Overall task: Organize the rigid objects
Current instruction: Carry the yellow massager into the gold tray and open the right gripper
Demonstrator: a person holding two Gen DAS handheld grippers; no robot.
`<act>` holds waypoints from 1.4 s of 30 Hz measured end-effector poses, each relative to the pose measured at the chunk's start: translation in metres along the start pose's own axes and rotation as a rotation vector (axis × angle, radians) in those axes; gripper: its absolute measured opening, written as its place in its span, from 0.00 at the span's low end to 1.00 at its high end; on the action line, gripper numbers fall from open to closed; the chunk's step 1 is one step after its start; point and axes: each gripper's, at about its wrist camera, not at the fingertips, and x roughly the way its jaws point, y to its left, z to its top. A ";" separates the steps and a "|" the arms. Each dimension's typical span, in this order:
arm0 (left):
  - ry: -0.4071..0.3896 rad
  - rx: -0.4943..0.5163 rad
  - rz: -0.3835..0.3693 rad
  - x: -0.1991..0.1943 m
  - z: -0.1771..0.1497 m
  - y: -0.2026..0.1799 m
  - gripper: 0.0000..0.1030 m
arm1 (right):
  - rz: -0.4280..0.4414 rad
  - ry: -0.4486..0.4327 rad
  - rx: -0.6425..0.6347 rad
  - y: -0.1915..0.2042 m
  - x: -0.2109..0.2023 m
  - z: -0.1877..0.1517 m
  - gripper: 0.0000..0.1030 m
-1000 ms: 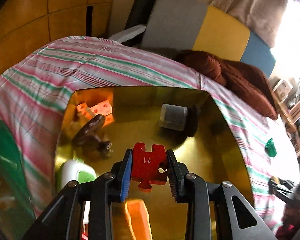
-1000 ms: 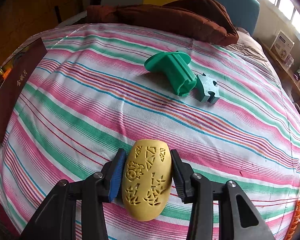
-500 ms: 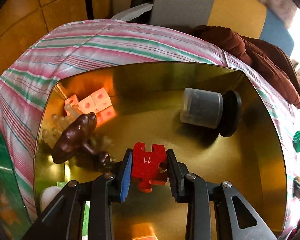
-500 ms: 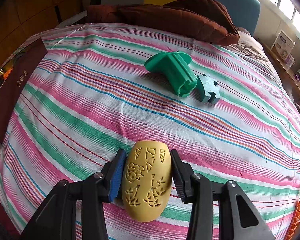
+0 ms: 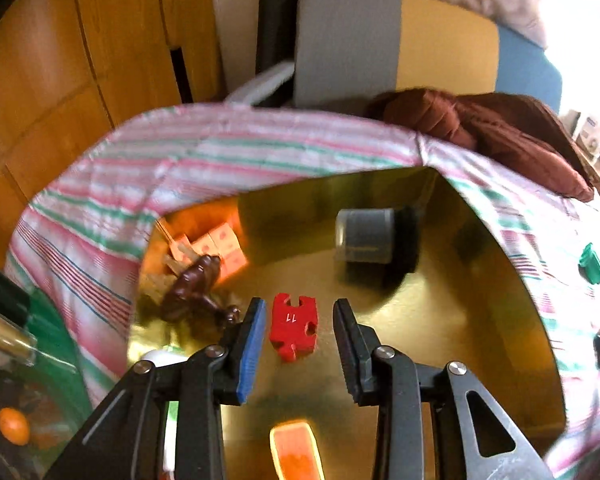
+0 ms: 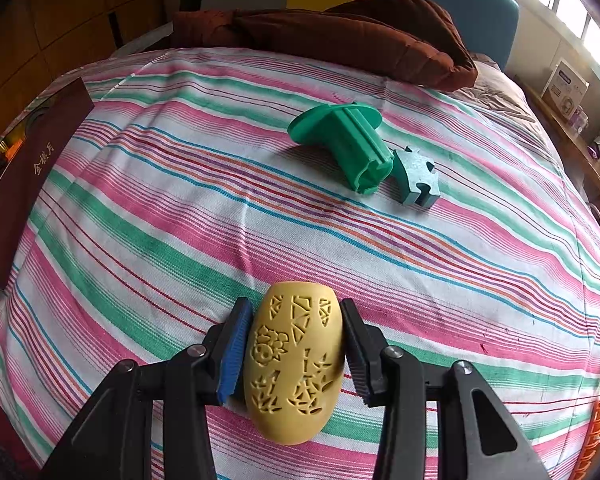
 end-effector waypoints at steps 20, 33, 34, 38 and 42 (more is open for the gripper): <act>-0.142 0.044 -0.050 -0.093 -0.037 -0.023 0.35 | -0.004 -0.009 0.001 0.001 -0.002 -0.001 0.43; -0.114 0.031 -0.027 -0.097 -0.059 -0.018 0.35 | -0.024 -0.008 -0.016 0.004 -0.003 -0.001 0.43; -0.114 0.028 -0.026 -0.098 -0.061 -0.018 0.35 | -0.028 -0.009 -0.021 0.005 -0.003 -0.001 0.43; -0.115 0.025 -0.017 -0.101 -0.067 -0.015 0.35 | -0.025 -0.007 -0.016 0.004 -0.003 -0.001 0.43; -0.104 0.005 -0.015 -0.103 -0.073 -0.005 0.35 | -0.016 -0.005 -0.001 0.003 -0.002 -0.001 0.43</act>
